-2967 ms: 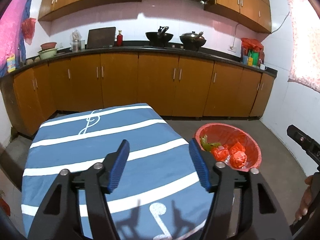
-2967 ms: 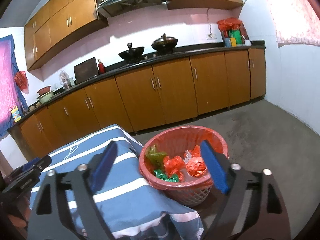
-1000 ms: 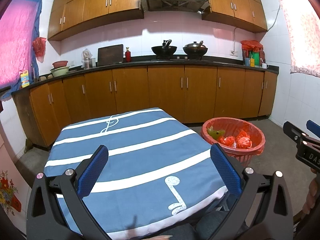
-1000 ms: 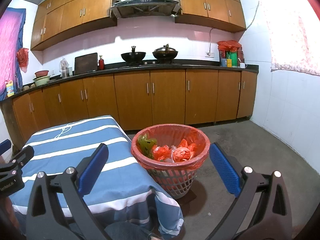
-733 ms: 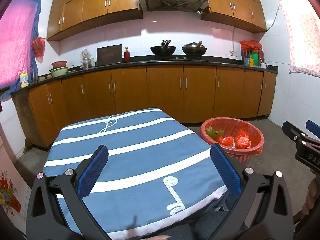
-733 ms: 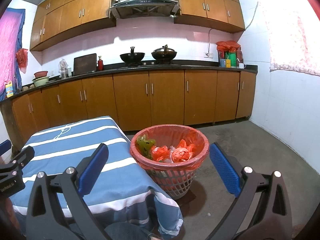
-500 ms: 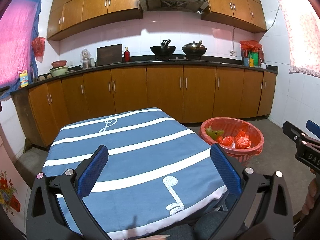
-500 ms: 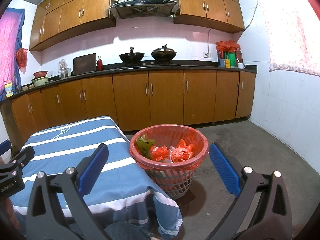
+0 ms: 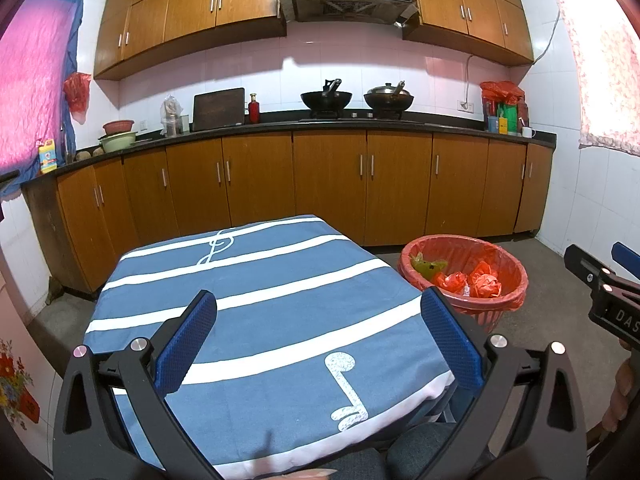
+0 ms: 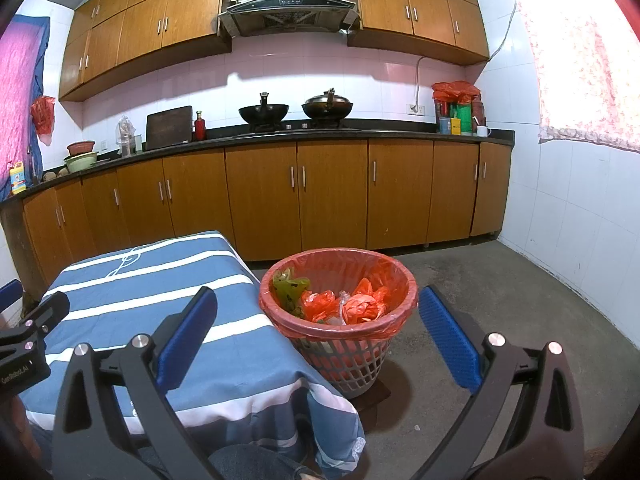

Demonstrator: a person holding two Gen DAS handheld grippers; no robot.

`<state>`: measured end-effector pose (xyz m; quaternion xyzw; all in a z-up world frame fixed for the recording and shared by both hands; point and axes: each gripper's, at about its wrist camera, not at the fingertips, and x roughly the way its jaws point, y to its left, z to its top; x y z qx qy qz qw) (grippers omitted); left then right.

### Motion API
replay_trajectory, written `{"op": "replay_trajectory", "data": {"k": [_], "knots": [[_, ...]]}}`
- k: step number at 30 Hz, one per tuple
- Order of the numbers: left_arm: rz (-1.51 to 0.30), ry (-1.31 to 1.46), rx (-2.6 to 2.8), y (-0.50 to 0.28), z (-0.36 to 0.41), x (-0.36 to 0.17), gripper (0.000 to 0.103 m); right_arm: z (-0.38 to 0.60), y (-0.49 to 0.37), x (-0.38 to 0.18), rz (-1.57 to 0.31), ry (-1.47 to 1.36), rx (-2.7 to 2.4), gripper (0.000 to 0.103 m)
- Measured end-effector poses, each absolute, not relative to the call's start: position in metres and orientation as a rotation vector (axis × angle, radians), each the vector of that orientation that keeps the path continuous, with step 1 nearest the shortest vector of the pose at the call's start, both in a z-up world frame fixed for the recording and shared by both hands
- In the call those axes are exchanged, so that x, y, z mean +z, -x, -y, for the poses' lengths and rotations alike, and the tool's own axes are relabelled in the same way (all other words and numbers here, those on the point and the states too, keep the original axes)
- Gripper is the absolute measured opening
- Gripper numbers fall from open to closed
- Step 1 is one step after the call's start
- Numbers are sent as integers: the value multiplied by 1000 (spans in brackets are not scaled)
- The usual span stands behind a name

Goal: Collect trash

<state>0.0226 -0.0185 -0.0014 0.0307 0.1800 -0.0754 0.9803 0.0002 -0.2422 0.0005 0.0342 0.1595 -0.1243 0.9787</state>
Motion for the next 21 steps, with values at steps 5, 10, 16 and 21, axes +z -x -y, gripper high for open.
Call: {"op": "replay_trajectory", "data": {"k": [5,10,16,21], "knots": [[-360,-62,-153,-21,20,-1,101,242,-1,0,-321,-68,-250,99],[-361,-63,-151,-21,20,-1,101,242,0,0,-322,-70,-249,99],[-362,-62,-151,-21,20,-1,101,242,0,0,-323,-69,-249,99],[-362,-62,-152,-21,19,-1,101,242,0,0,-321,-68,-250,99]]}}
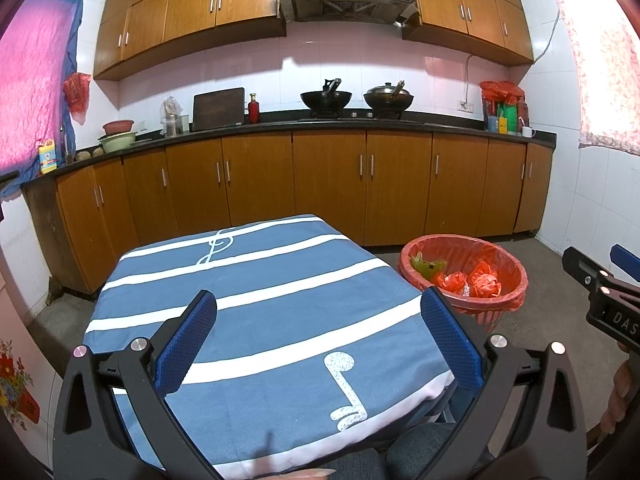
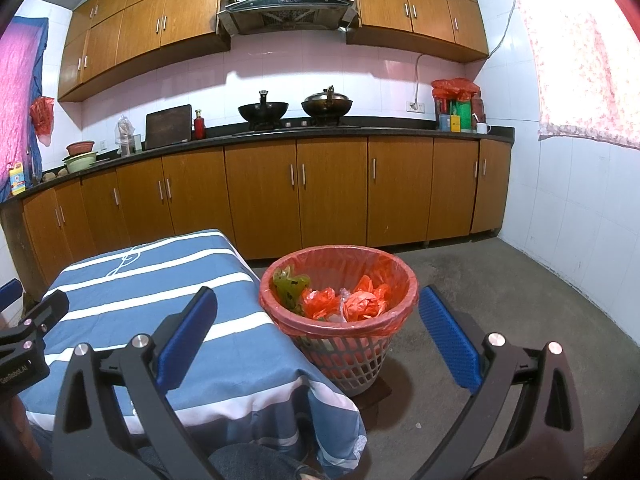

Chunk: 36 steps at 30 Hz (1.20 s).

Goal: Collect trash

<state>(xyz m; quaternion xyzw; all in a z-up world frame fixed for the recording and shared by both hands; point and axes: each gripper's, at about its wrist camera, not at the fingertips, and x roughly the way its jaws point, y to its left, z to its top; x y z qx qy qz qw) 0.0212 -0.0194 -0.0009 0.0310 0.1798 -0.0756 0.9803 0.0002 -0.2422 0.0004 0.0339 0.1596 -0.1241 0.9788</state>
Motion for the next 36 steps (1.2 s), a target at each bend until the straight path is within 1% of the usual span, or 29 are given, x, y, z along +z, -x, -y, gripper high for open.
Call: {"op": "replay_trajectory", "data": {"k": [36], "knots": [[-377,-49,-147,-24,21,-8,101,242,1,1,-325,-72,-249,99]]}}
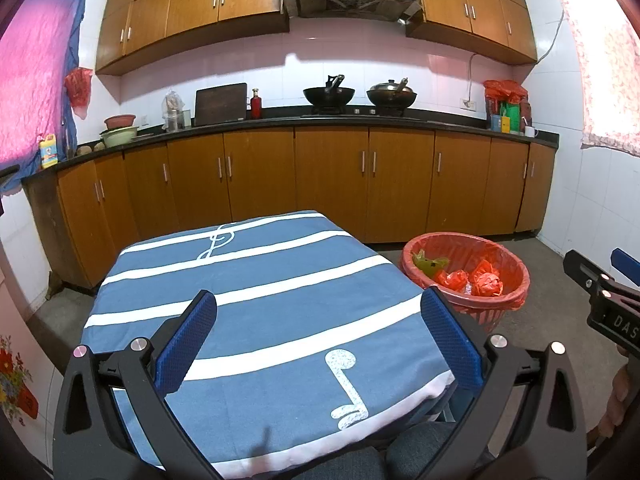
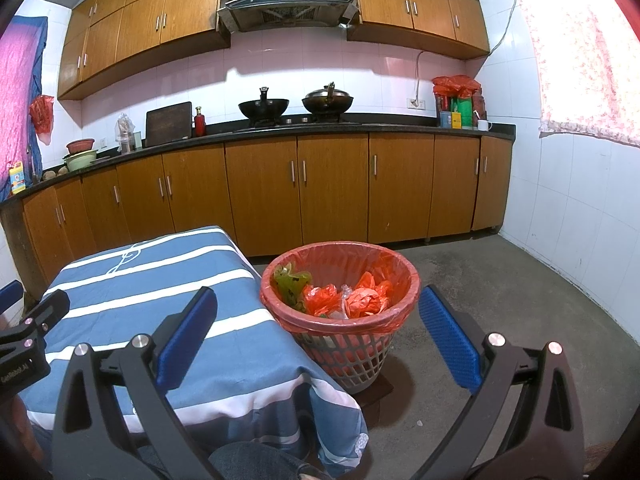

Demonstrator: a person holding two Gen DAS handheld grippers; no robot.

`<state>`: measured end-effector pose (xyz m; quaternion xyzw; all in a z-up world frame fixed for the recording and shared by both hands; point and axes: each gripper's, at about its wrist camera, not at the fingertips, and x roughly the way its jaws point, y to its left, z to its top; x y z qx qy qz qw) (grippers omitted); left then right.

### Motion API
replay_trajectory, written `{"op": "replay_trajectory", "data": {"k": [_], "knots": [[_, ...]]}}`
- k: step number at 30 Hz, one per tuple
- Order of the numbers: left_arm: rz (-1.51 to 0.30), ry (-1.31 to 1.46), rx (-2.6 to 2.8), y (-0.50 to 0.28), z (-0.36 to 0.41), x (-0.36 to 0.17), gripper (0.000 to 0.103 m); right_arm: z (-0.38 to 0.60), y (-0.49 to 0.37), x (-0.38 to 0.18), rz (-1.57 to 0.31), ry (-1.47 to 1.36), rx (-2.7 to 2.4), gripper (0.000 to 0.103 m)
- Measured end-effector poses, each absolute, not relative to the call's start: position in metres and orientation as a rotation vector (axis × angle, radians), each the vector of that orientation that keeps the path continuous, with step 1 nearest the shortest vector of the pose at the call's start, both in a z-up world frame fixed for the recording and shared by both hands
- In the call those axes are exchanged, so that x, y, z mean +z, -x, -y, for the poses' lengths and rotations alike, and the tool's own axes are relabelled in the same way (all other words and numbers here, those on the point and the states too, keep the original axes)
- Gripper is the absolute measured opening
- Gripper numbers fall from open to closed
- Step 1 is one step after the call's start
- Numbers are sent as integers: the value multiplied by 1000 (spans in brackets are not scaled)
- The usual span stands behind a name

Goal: Collect trash

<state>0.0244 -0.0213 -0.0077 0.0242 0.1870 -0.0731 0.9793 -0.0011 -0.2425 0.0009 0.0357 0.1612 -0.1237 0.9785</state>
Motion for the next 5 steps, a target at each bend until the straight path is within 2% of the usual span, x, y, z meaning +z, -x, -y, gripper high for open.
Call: {"op": "replay_trajectory", "data": {"k": [5], "knots": [[-379,-44,-145,-25,22,-8,101,243,1,1,-325,-71,-249,99]]}}
